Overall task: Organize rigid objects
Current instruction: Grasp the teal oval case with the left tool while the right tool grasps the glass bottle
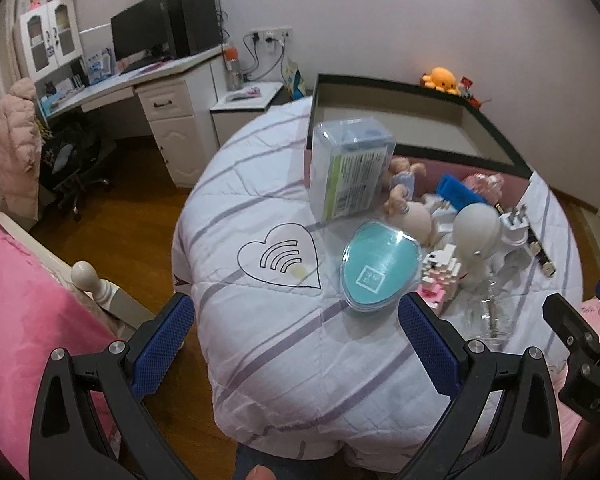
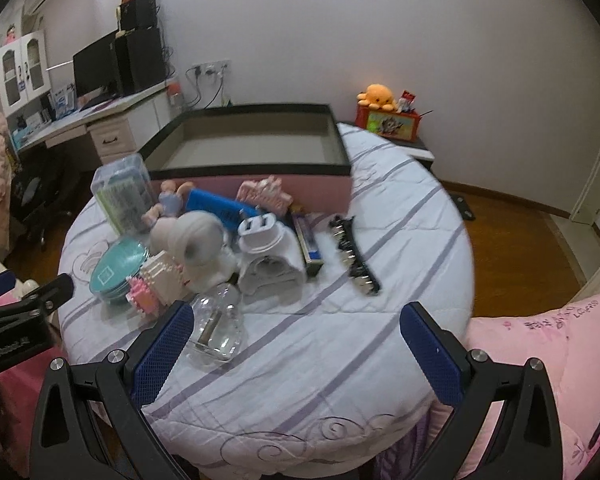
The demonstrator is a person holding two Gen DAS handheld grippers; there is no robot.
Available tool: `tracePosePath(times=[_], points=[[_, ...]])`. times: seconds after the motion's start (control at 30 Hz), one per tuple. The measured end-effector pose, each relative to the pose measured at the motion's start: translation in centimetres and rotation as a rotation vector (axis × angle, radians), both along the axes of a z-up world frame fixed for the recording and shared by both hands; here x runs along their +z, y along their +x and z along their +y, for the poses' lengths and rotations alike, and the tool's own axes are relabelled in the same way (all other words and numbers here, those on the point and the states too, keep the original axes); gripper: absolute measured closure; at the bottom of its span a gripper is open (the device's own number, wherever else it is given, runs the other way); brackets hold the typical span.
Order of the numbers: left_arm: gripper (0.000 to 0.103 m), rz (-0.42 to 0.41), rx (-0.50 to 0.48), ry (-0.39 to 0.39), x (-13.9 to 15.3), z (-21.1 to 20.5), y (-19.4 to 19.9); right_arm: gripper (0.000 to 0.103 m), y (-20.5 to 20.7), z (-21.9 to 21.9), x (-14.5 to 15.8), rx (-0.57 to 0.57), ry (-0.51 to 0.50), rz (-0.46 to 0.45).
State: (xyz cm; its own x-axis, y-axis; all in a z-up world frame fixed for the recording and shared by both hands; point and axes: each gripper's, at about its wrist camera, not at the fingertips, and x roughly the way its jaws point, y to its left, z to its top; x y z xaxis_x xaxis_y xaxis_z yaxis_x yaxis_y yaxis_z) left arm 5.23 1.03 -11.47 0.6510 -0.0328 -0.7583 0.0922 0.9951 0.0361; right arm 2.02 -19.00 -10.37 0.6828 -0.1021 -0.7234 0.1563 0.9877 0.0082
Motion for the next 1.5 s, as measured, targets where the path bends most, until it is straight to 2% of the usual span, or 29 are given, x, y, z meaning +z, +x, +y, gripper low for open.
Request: tracePosePath(times=[0.23, 0.3, 0.5, 0.57, 0.7, 0.8, 0.9, 1.0, 1.2, 1.23, 1.33, 1.4, 1.47, 1.5], points=[[0.000, 0.039, -0.048, -0.001, -2.4, -0.3, 2.5, 0.000, 2.0, 0.9, -2.6, 0.020, 0.016, 0.062], [0.000, 0.031, -0.068, -0.024, -2.4, -0.2, 2.8, 0.000, 2.5, 1.1, -3.1, 0.022, 0.020, 0.070], [0.000, 0.015, -0.149, -0.015, -2.3, -1.2, 3.3, 0.000, 3.5, 1.9, -3.9, 0.058, 0.040, 0.083], [0.000, -0.004, -0.164, 0.002, -2.3, -1.3, 3.3, 0.005, 3.6, 2.1, -4.1, 0.074, 0.048, 0.092], [0.000, 0.011, -0.212, -0.016, -2.5, -1.9, 4.0, 0.006, 3.7, 2.4, -4.4, 0.081, 0.046, 0.100], [0.000, 0.023, -0.249, 0.000, -2.7, -2.9, 4.2, 0.011, 3.6, 2.4, -4.4, 0.091, 0.048, 0.106], [0.000, 0.031, -0.241, 0.003, -3.1, -2.8, 4.8, 0.016, 3.5, 2.2, -4.5, 0.087, 0.058, 0.109], [0.000, 0.064, -0.223, -0.050, -4.0, -2.0, 5.8, 0.019, 3.7, 2.3, -4.8, 0.080, 0.069, 0.110], [0.001, 0.069, -0.203, -0.084, -4.5, -1.4, 6.3, 0.033, 4.1, 2.7, -5.5, 0.087, 0.091, 0.107], [0.002, 0.082, -0.204, -0.109, -4.6, -1.2, 6.4, 0.036, 4.1, 2.7, -5.5, 0.094, 0.092, 0.102], [0.016, 0.098, -0.206, -0.146, -4.8, -0.9, 6.5, 0.051, 3.8, 2.5, -5.2, 0.102, 0.108, 0.096], [0.038, 0.100, -0.210, -0.147, -4.7, -1.0, 6.3, 0.051, 3.7, 2.1, -5.1, 0.103, 0.120, 0.095], [0.047, 0.102, -0.210, -0.150, -4.5, -1.1, 6.2, 0.051, 3.5, 1.8, -5.0, 0.102, 0.136, 0.092], [0.047, 0.106, -0.209, -0.159, -4.5, -1.0, 6.2, 0.051, 3.3, 1.7, -4.9, 0.102, 0.141, 0.090]])
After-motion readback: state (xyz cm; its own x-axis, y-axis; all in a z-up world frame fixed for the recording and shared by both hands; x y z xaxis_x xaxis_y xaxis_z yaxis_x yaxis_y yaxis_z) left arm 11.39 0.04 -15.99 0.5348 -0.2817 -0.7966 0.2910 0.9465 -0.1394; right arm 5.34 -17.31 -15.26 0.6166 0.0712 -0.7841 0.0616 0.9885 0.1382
